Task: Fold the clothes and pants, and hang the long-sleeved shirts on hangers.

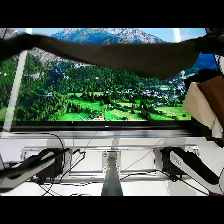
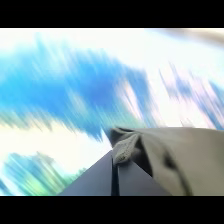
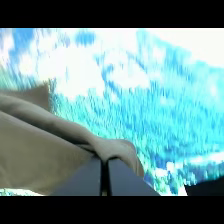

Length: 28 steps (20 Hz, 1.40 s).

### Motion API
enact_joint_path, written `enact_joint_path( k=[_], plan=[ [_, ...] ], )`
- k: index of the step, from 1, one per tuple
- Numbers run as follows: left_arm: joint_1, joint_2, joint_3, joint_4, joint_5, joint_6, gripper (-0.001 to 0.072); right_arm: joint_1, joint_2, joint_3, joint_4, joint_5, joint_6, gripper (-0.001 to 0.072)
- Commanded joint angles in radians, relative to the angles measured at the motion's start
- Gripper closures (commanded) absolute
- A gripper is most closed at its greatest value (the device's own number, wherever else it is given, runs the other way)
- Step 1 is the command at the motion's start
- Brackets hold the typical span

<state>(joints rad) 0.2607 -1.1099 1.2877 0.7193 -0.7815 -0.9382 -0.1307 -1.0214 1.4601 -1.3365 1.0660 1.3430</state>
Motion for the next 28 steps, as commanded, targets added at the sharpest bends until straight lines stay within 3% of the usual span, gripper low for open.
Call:
enact_joint_path(
  k=[1, 4, 6, 11, 14, 15, 16, 17, 24, 28],
  plan=[
    [0.076, 0.151, 0.057, 0.193, -0.020, -0.034, 0.0686, 0.001, 0.089, 0.000, 0.052, 0.036, 0.000, 0.0701],
    [0.088, 0.170, 0.003, 0.402, -0.186, -0.192, 0.0686, 0.001, 0.097, -0.040, 0.065, 0.206, 0.000, 0.0701],
    [0.088, 0.170, -0.146, 0.425, -0.229, -0.201, 0.0687, 0.000, 0.097, -0.157, 0.074, 0.231, 0.003, 0.0701],
    [0.092, 0.170, -0.625, 0.441, -0.170, -0.200, 0.0686, 0.000, 0.097, -0.518, 0.078, 0.248, 0.011, 0.0701],
    [0.092, 0.170, -0.748, 0.486, -0.142, -0.200, 0.0671, 0.000, 0.097, -0.632, 0.074, 0.260, 0.010, 0.0700],
    [0.092, 0.170, -0.751, 0.488, -0.144, -0.201, 0.0538, 0.000, 0.097, -0.652, 0.074, 0.256, 0.010, 0.0700],
    [0.092, 0.171, -0.750, 0.481, -0.143, -0.201, 0.0246, 0.000, 0.097, -0.660, 0.074, 0.253, 0.010, 0.0700],
    [0.092, 0.171, -0.750, 0.465, -0.144, -0.208, 0.0001, 0.000, 0.097, -0.663, 0.075, 0.251, 0.010, 0.0700],
    [0.060, 0.160, -0.750, 0.269, -0.203, -0.224, 0.0012, 0.000, 0.097, -0.662, 0.083, 0.151, 0.010, 0.0701],
    [0.051, 0.041, -0.749, 0.127, -0.203, -0.149, 0.0013, 0.000, 0.097, -0.662, 0.084, 0.115, 0.010, 0.0700]
  ],
)
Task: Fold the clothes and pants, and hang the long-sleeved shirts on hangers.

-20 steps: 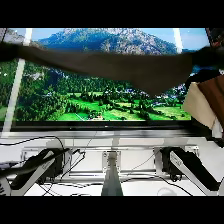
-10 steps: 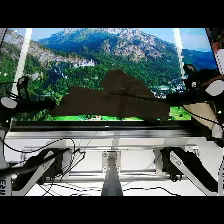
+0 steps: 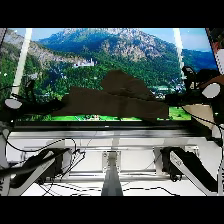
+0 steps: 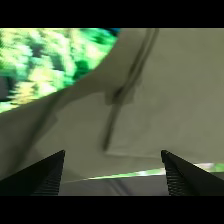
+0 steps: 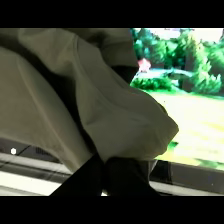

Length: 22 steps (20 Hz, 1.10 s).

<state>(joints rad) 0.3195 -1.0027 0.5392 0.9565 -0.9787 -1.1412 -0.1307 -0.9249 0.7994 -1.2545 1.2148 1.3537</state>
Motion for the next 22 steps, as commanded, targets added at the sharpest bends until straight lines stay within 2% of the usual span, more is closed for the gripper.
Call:
enact_joint_path(
  k=[1, 6, 7, 10, 11, 14, 17, 22],
  plan=[
    [-0.004, -0.106, 0.004, -0.138, -0.006, 0.087, 0.0013, 0.000, 0.000, -0.002, 0.002, -0.033, 0.000, 0.0700],
    [0.000, -0.267, 0.075, -0.158, -0.014, 0.162, 0.0033, 0.000, 0.000, -0.002, 0.001, -0.035, -0.001, 0.0700],
    [0.000, -0.288, 0.090, -0.158, -0.028, 0.162, 0.0122, 0.000, 0.000, -0.002, 0.001, -0.035, -0.001, 0.0701],
    [0.000, -0.313, 0.109, -0.158, -0.066, 0.163, 0.0225, 0.000, 0.000, -0.002, 0.001, -0.042, -0.001, 0.0700],
    [0.000, -0.314, 0.109, -0.158, -0.079, 0.163, 0.0238, 0.000, 0.000, -0.002, 0.001, -0.050, -0.001, 0.0700],
    [0.000, -0.314, 0.109, -0.157, -0.131, 0.164, 0.0239, 0.000, 0.000, -0.002, 0.002, -0.071, -0.001, 0.0700],
    [0.000, -0.314, 0.109, -0.158, -0.184, 0.231, 0.0247, 0.000, 0.000, -0.002, 0.001, -0.073, -0.001, 0.0700],
    [0.000, -0.313, 0.139, -0.154, -0.203, 0.233, 0.0236, 0.000, 0.000, -0.002, 0.001, -0.073, -0.001, 0.0701]
  ],
)
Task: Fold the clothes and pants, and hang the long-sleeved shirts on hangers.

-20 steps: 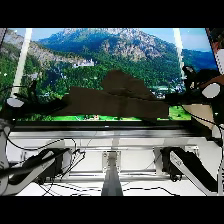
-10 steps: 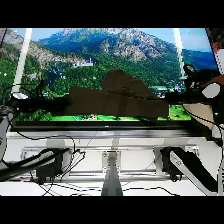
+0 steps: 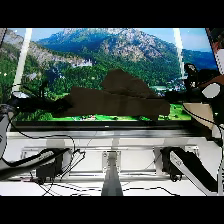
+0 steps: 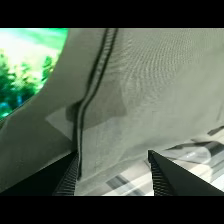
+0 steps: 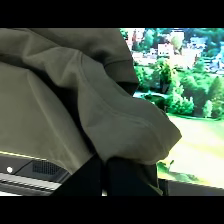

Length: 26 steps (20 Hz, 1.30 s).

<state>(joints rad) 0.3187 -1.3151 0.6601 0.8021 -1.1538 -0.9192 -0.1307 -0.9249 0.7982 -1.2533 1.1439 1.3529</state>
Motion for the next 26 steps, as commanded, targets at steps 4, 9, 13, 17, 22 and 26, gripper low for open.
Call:
enact_joint_path(
  k=[4, 9, 13, 17, 22, 26],
  plan=[
    [0.000, -0.003, 0.026, 0.001, -0.063, 0.011, 0.0236, 0.000, 0.000, 0.000, 0.000, -0.004, 0.000, 0.0700],
    [0.000, -0.003, 0.025, 0.029, -0.063, 0.011, 0.0236, 0.000, 0.000, 0.000, 0.000, -0.004, 0.000, 0.0700],
    [-0.023, -0.032, 0.025, 0.058, -0.062, 0.011, 0.0237, 0.000, 0.000, 0.000, 0.000, -0.005, 0.000, 0.0700],
    [-0.070, -0.074, 0.026, 0.057, 0.001, 0.012, 0.0248, 0.000, 0.000, 0.000, 0.000, -0.004, 0.000, 0.0700],
    [-0.068, -0.074, 0.050, 0.049, 0.047, 0.011, 0.0348, 0.000, 0.000, 0.000, 0.000, -0.005, 0.000, 0.0700],
    [-0.068, -0.073, 0.077, 0.008, 0.043, 0.011, 0.0684, 0.000, 0.000, 0.000, 0.000, -0.005, 0.000, 0.0700]
  ],
)
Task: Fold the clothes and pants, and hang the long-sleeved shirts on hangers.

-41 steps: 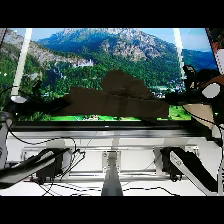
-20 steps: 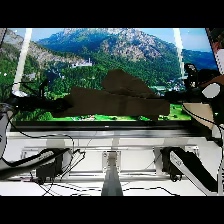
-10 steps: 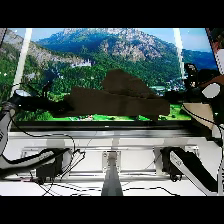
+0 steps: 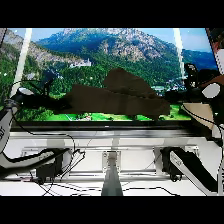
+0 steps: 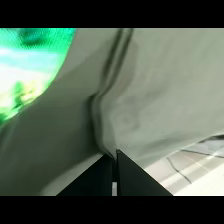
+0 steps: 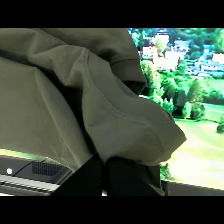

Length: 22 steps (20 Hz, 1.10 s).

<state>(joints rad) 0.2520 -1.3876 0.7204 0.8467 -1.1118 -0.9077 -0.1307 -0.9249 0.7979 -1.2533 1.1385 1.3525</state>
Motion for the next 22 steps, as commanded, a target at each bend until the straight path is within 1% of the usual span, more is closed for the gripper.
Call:
enact_joint_path(
  k=[1, 3, 7, 11, 14, 16, 17, 19, 22],
  plan=[
    [-0.001, 0.000, 0.023, -0.061, 0.000, 0.000, 0.0684, 0.000, 0.000, 0.000, 0.001, 0.000, 0.000, 0.0700],
    [-0.001, 0.000, 0.048, -0.114, -0.026, 0.000, 0.0685, 0.000, 0.000, 0.000, 0.001, -0.002, 0.000, 0.0700],
    [-0.001, 0.013, 0.205, -0.225, -0.164, 0.000, 0.0685, 0.000, 0.000, 0.058, 0.000, -0.022, -0.006, 0.0701],
    [0.003, 0.113, 0.480, -0.265, -0.172, -0.001, 0.0686, 0.000, 0.003, 0.315, 0.000, -0.048, -0.006, 0.0701],
    [0.049, 0.220, 0.692, -0.265, -0.156, -0.009, 0.0685, 0.000, 0.022, 0.566, 0.000, -0.051, -0.007, 0.0701],
    [0.119, 0.316, 0.789, -0.265, -0.092, -0.013, 0.0685, 0.000, 0.046, 0.721, -0.001, -0.059, -0.007, 0.0701],
    [0.164, 0.378, 0.812, -0.265, -0.026, -0.031, 0.0686, 0.000, 0.061, 0.789, 0.000, -0.059, -0.007, 0.0700],
    [0.260, 0.507, 0.815, -0.264, 0.113, -0.056, 0.0686, 0.000, 0.095, 0.911, 0.004, -0.058, -0.007, 0.0701],
    [0.388, 0.670, 0.815, -0.261, 0.236, -0.057, 0.0685, 0.000, 0.163, 1.026, 0.085, -0.058, -0.007, 0.0701]
  ],
)
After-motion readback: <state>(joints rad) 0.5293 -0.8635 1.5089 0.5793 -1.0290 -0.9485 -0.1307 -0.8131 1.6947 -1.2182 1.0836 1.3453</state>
